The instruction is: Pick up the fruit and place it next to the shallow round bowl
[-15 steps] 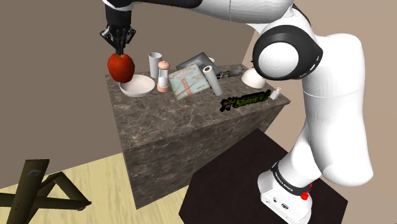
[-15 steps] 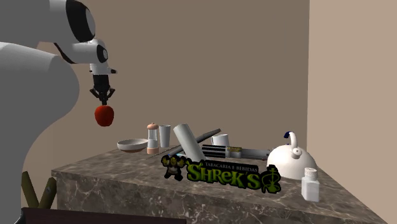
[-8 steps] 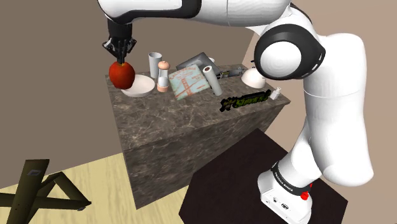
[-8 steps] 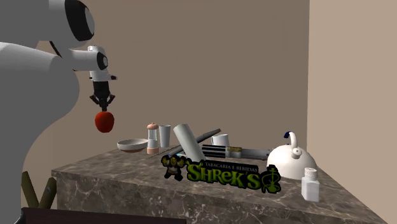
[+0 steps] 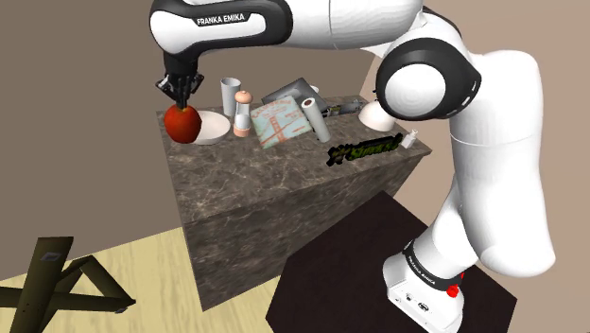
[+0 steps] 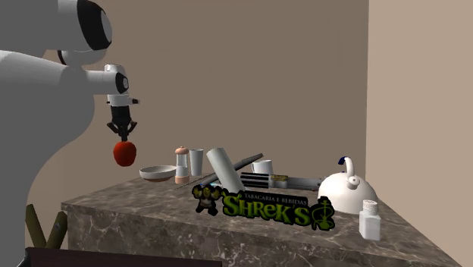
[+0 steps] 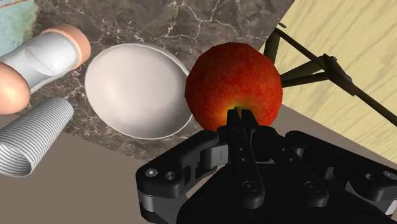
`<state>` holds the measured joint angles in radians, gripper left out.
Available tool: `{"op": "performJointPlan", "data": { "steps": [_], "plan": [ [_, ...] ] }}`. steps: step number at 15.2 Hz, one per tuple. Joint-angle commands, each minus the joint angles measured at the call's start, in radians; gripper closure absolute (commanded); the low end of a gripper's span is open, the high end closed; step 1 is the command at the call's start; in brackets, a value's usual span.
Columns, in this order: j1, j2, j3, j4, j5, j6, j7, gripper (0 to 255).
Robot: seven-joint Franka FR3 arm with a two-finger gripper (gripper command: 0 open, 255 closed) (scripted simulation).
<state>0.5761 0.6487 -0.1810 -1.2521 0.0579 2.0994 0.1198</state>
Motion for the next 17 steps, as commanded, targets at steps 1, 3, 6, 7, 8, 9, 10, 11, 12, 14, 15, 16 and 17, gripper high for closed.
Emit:
{"op": "performJointPlan", "data": {
  "steps": [1, 3, 6, 7, 8, 9, 10, 11, 12, 14, 15, 16, 17],
  "plan": [
    [0.000, 0.007, 0.001, -0.014, 0.001, 0.021, 0.000, 255],
    [0.000, 0.014, 0.002, -0.030, 0.002, 0.044, 0.000, 255],
    [0.000, 0.025, 0.003, -0.052, 0.004, 0.078, 0.000, 255],
    [0.000, 0.029, 0.003, -0.058, 0.004, 0.088, 0.000, 255],
    [0.000, 0.034, 0.004, -0.065, 0.005, 0.099, 0.000, 255],
    [0.000, 0.038, 0.004, -0.071, 0.006, 0.110, 0.000, 255],
    [0.000, 0.043, 0.005, -0.077, 0.006, 0.120, 0.000, 255],
    [0.000, 0.048, 0.006, -0.082, 0.007, 0.130, 0.000, 255],
    [0.000, 0.053, 0.006, -0.088, 0.008, 0.141, 0.000, 255],
    [0.000, 0.064, 0.007, -0.097, 0.009, 0.161, 0.000, 255],
    [-0.001, 0.070, 0.008, -0.101, 0.010, 0.171, 0.000, 255],
    [-0.001, 0.072, 0.008, -0.102, 0.010, 0.174, 0.000, 255],
    [-0.001, 0.072, 0.008, -0.102, 0.010, 0.174, 0.000, 255]
  ]
}}
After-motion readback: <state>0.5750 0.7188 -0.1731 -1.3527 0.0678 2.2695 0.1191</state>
